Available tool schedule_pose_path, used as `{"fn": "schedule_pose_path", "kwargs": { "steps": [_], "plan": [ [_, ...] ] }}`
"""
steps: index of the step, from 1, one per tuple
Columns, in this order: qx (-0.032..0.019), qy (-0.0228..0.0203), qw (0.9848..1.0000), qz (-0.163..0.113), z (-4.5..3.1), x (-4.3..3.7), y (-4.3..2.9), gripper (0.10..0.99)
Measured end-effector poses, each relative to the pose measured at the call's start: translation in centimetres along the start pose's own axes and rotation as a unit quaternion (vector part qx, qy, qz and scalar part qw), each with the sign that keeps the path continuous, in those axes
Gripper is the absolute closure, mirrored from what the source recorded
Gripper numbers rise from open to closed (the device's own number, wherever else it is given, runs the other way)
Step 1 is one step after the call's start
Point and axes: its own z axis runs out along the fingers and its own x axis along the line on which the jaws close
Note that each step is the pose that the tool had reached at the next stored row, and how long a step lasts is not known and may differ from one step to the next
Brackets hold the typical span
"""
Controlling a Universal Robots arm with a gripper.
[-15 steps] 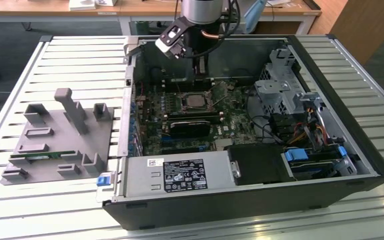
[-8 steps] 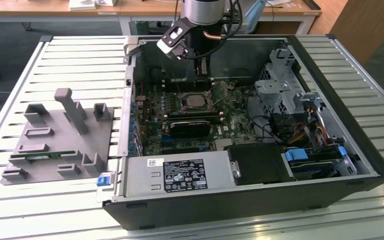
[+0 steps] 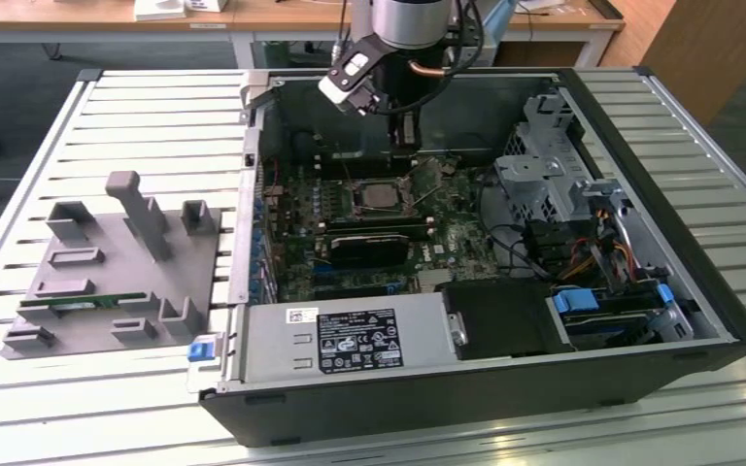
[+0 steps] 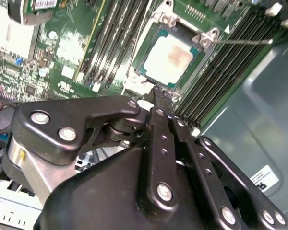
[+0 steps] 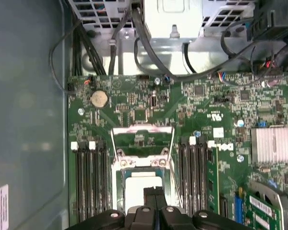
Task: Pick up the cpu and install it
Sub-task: 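Close the cpu cover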
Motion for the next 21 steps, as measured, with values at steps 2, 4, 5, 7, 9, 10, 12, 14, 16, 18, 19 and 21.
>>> {"fn": "schedule_pose_path", "kwargs": {
  "steps": [2, 4, 5, 7, 9, 10, 12, 14, 16, 18, 19, 21],
  "plan": [
    [0.0000, 0.0000, 1.0000, 0.000, 0.02, 0.02, 0.52, 0.980],
    [-0.0001, 0.0001, 1.0000, 0.000, 0.04, 0.04, 0.94, 0.980],
    [0.0000, 0.0000, 1.0000, 0.000, 0.04, 0.04, 1.06, 0.980],
    [0.0000, -0.0001, 1.0000, 0.000, -0.14, 0.05, 1.16, 0.980],
    [0.0000, 0.0000, 1.0000, 0.000, -0.46, 0.05, 1.21, 0.980],
    [0.0000, 0.0000, 1.0000, 0.000, -0.49, 0.05, 1.25, 0.980],
    [0.0000, 0.0001, 1.0000, 0.000, -0.48, 0.06, 1.42, 0.980],
    [0.0001, 0.0002, 1.0000, -0.004, -0.48, 0.07, 1.62, 0.980],
    [0.0001, 0.0009, 0.9999, -0.011, -0.46, 0.08, 1.85, 0.980],
    [0.0001, 0.0014, 0.9998, -0.017, -0.45, 0.10, 2.14, 0.980],
    [0.0001, 0.0014, 0.9998, -0.018, -0.44, 0.10, 2.29, 0.980],
    [0.0002, 0.0014, 0.9998, -0.018, -0.42, 0.11, 2.54, 0.980]
  ]
}}
